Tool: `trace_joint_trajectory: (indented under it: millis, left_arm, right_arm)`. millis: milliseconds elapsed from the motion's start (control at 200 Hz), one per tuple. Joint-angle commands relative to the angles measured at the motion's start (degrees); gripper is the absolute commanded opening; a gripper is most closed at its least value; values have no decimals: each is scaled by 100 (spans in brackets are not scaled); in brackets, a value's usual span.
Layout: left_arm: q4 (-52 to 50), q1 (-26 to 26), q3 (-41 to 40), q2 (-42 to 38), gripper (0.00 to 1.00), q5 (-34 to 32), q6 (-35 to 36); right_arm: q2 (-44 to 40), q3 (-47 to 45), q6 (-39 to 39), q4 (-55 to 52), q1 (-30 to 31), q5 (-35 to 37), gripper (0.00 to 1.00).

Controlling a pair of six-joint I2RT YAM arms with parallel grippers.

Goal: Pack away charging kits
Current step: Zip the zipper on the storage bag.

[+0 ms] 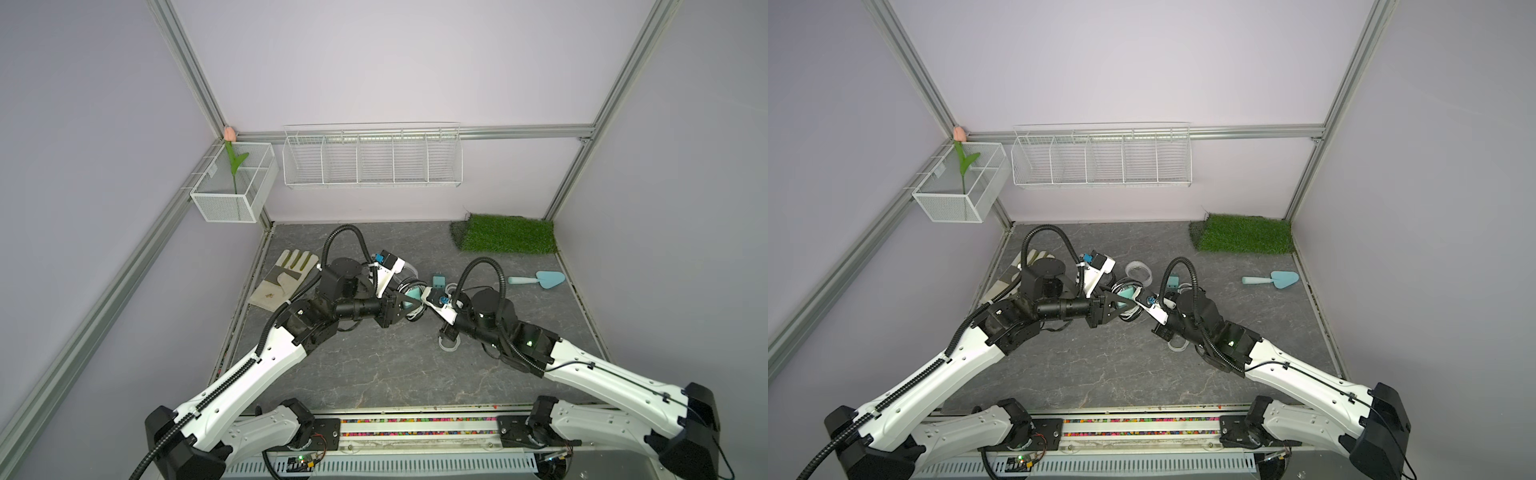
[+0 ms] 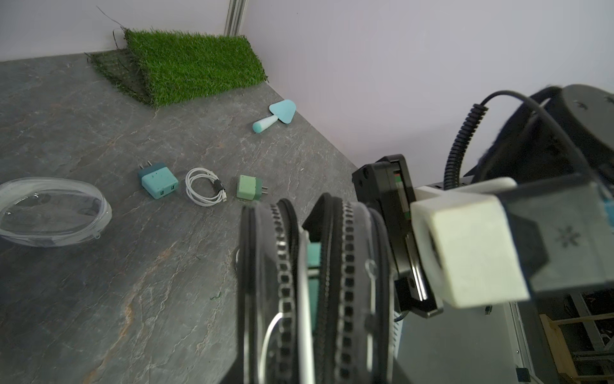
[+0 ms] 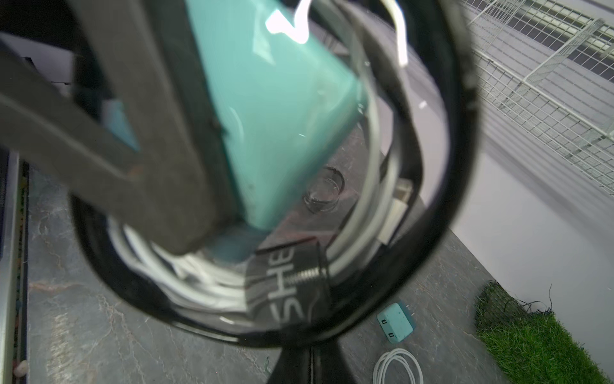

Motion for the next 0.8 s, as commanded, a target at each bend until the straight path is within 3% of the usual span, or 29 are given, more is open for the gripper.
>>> trace_joint_trajectory:
  millis: [0,195,465,795]
  left_arm:
    - [-356,-38,166,160,0,230,216]
    - [-307,-44,-188,-237,0,88,91]
    - [-183,-45,-342,-229,0,297,-1]
    - [-197,-63,-296,-15,0,413,18]
  right_arm:
    - [-152,-52,-239,703,-47,182,6]
    - [-373,-83,-159,664,-568,0,6]
    - [-222,266,-181,232,-579,-474,6]
    - [-480,161,-162,138,-581,-432,6]
